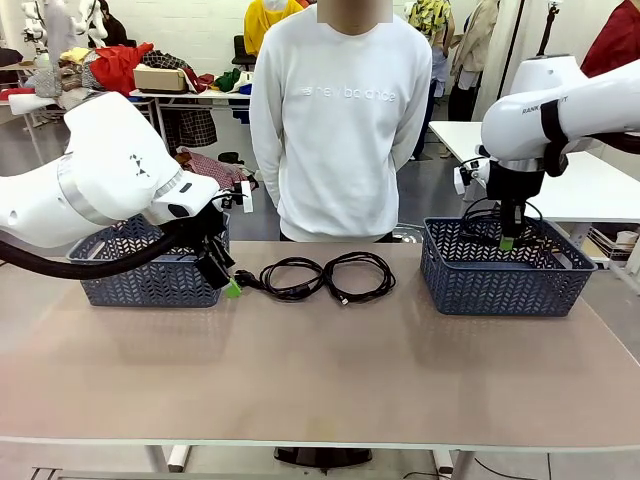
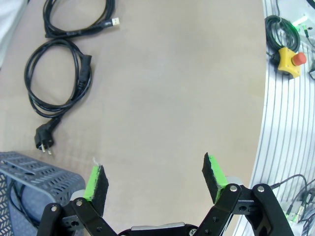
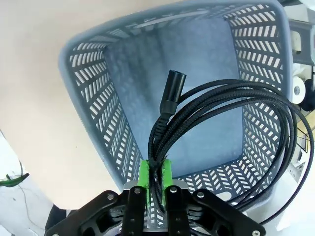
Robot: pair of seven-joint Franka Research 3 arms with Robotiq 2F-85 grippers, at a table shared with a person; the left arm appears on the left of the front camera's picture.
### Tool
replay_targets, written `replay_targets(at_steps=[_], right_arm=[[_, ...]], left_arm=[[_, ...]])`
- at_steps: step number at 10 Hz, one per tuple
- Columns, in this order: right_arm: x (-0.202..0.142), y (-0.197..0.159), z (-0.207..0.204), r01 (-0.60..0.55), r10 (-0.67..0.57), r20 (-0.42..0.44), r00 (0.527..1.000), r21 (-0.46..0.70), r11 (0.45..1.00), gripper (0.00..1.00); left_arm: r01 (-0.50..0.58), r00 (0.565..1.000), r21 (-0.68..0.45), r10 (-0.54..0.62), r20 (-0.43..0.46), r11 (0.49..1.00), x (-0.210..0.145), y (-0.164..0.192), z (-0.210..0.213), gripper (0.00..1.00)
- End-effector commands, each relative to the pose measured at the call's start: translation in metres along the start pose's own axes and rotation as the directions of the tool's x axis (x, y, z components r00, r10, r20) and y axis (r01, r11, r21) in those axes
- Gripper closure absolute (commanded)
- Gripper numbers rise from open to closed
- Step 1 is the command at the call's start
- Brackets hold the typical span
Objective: Organize the cables according to human instructions.
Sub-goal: Pick up a bundle of cables and place it in the basket indicated by the human.
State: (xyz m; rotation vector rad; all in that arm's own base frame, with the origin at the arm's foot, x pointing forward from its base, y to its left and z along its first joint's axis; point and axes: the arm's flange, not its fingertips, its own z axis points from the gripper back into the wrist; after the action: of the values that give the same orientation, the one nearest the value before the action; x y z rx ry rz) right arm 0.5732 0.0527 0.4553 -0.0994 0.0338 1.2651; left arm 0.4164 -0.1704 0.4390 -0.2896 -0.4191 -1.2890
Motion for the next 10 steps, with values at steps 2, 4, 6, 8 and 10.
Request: replay_targets(at_steps=[2,4,6,8,10], right_arm=[[0.0002,-0.0122,0.003,0.015,-0.015,0.035,0.999,0.012,1.0,0.69],[0.001,-0.0133,0.0046,0.028,-0.028,0.073,0.997,0.003,1.0,0.5],[0.0033,-0.0112,0.0094,0.025,-0.025,0.071,0.997,-0.003,1.0,0.31],[0.0029,-0.0093,0.0098,0.027,-0.028,0.064,0.998,0.007,1.0,0.12],[0.0021,-0.007,0.0104,0.028,-0.029,0.059,0.998,0.014,1.0,0.0]], left_arm=[[-0.002,1.0,0.004,0.002,0.001,1.0,-0.0014,0.0006,0.0019,0.0],[-0.002,1.0,0.004,0.002,0.001,1.0,-0.0014,0.0006,0.0019,0.0],[-0.002,1.0,0.004,0.002,0.001,1.0,-0.0014,0.0006,0.0019,0.0],[-0.002,1.0,0.004,0.002,0.001,1.0,-0.0014,0.0006,0.0019,0.0],[-0.002,1.0,0.004,0.002,0.001,1.0,-0.0014,0.0006,0.0019,0.0]])
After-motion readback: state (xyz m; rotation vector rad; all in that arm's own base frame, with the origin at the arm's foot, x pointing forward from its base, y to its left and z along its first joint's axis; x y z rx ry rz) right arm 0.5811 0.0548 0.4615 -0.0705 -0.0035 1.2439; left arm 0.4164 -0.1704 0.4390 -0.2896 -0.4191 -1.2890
